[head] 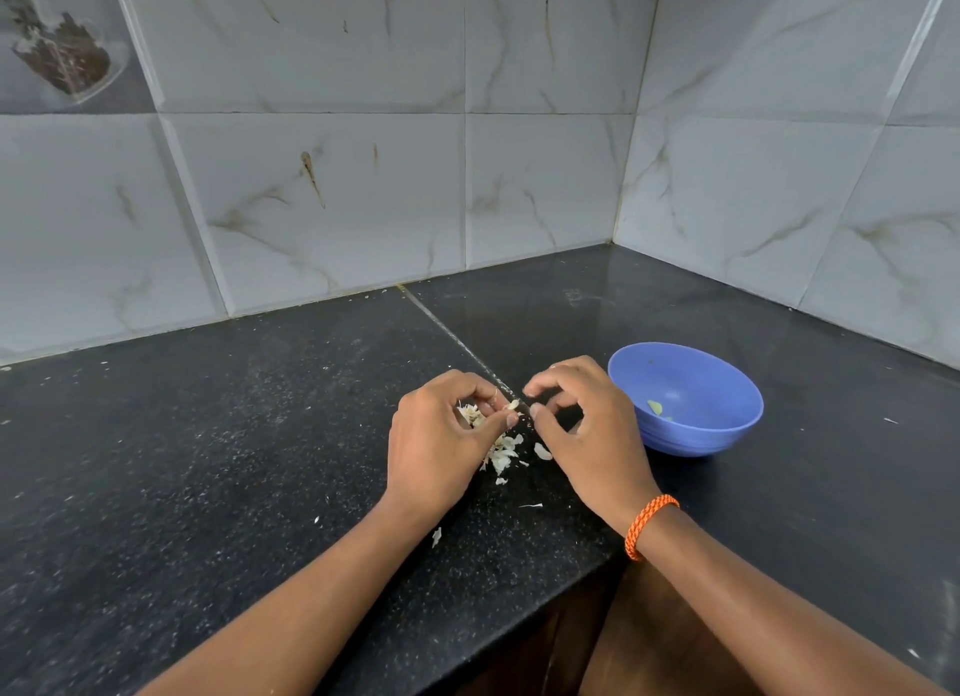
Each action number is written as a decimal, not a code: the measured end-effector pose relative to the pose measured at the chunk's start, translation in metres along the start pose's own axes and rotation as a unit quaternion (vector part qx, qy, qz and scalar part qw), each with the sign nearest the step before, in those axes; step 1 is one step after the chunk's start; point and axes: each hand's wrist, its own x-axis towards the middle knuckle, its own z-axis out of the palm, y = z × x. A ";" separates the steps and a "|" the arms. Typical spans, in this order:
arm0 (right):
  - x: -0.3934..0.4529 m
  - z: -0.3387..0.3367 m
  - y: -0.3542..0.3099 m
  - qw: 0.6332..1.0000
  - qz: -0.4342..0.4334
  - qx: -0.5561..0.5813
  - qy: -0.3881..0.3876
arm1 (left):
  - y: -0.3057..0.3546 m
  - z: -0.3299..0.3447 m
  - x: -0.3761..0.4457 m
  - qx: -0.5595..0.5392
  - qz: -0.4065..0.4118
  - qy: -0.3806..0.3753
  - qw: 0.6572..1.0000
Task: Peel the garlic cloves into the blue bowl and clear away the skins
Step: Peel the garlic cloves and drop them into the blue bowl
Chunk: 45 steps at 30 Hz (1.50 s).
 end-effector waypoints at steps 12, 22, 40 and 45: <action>-0.001 0.000 0.001 0.992 0.026 0.112 -0.048 | 0.001 0.000 0.000 -0.018 0.000 -0.007 1.000; -0.001 0.002 0.001 0.998 -0.002 0.054 -0.045 | 0.002 -0.001 -0.001 -0.042 -0.030 -0.006 0.999; -0.002 0.002 0.002 0.999 -0.046 0.006 -0.022 | 0.009 -0.001 -0.005 -0.001 0.009 0.007 1.000; -0.004 0.000 -0.003 0.998 -0.036 0.035 -0.037 | 0.010 -0.001 -0.004 0.021 0.016 0.009 1.000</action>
